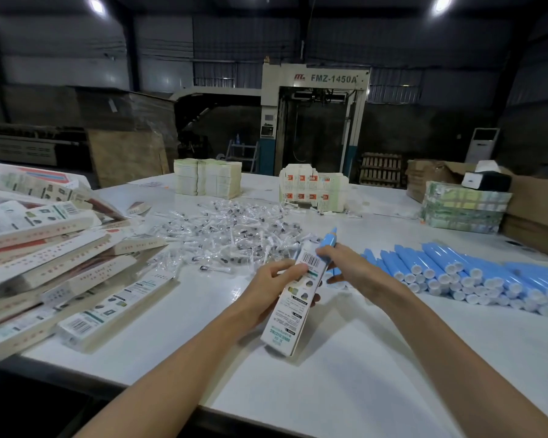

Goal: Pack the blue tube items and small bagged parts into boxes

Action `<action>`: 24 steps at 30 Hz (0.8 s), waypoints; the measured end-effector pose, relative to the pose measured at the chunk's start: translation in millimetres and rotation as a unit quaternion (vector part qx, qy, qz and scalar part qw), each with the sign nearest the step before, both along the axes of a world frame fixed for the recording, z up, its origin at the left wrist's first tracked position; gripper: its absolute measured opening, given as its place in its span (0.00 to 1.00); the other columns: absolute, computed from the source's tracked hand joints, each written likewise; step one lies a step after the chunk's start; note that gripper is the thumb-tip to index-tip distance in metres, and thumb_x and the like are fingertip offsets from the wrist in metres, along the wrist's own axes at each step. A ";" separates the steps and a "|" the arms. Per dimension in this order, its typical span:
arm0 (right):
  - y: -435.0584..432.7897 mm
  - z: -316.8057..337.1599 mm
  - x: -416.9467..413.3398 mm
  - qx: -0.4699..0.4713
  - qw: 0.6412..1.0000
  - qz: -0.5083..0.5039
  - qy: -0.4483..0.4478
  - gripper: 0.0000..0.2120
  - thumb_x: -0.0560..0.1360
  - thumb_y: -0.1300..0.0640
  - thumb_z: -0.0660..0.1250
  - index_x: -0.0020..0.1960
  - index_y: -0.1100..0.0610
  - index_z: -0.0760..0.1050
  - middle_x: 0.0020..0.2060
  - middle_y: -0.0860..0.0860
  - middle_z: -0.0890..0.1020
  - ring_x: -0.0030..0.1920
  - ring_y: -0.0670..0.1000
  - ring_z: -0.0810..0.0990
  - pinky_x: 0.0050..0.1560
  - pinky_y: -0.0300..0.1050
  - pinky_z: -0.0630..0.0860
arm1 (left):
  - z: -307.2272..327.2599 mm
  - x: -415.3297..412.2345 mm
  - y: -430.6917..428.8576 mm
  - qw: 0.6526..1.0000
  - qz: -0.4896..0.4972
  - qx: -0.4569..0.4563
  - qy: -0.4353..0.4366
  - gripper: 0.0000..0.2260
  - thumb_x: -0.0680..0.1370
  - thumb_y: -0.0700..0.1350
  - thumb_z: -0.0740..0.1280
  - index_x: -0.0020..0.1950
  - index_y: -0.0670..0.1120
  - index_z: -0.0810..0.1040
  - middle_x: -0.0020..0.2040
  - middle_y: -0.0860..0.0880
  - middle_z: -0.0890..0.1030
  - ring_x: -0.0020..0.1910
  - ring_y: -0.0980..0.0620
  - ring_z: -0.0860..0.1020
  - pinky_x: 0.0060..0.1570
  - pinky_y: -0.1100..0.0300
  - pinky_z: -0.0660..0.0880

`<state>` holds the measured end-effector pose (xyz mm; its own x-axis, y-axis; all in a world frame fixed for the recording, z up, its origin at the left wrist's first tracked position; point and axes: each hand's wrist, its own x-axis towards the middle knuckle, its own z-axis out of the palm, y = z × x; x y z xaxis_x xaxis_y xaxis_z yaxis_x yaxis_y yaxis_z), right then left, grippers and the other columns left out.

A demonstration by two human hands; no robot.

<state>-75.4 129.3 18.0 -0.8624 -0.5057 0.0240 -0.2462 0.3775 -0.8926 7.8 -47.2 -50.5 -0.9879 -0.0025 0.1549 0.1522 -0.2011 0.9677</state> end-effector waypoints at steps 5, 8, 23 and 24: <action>2.1 -15.7 3.6 -0.092 0.993 0.044 -0.051 0.19 0.87 0.43 0.57 0.65 0.54 0.78 0.54 0.54 0.85 0.50 0.50 0.84 0.53 0.47 0.80 | -3.7 -2.8 -4.2 0.999 0.036 0.008 -0.009 0.23 0.76 0.63 0.78 0.60 0.47 0.87 0.56 0.34 0.87 0.54 0.33 0.87 0.48 0.47 0.87; -2.4 -20.0 -12.0 -0.172 0.983 -0.026 -0.051 0.15 0.87 0.47 0.59 0.63 0.56 0.76 0.56 0.57 0.84 0.48 0.53 0.85 0.50 0.47 0.80 | -1.5 -3.6 -19.1 0.993 0.106 0.049 -0.006 0.24 0.77 0.61 0.77 0.61 0.44 0.86 0.55 0.36 0.88 0.50 0.36 0.89 0.42 0.51 0.87; -116.9 -64.8 -62.1 0.293 0.773 0.064 0.559 0.24 0.77 0.61 0.74 0.72 0.51 0.74 0.62 0.52 0.75 0.61 0.52 0.73 0.53 0.50 0.79 | 1.8 -5.5 -57.0 0.934 0.325 0.139 0.053 0.19 0.86 0.55 0.67 0.61 0.39 0.83 0.49 0.32 0.87 0.37 0.39 0.85 0.34 0.51 0.83; -121.9 -66.8 -62.3 0.306 0.761 0.055 0.570 0.24 0.77 0.58 0.75 0.71 0.51 0.75 0.61 0.52 0.76 0.60 0.53 0.74 0.51 0.48 0.78 | 0.7 -6.1 -56.2 0.935 0.325 0.131 0.053 0.19 0.86 0.55 0.68 0.61 0.39 0.83 0.50 0.31 0.86 0.39 0.38 0.85 0.37 0.50 0.83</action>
<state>-137.7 7.4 -48.7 -0.4103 -0.7898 0.4559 -0.7885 0.5584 0.2577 1.7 -103.5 -49.8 -0.7441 -0.6483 0.1614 0.4168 -0.2617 0.8705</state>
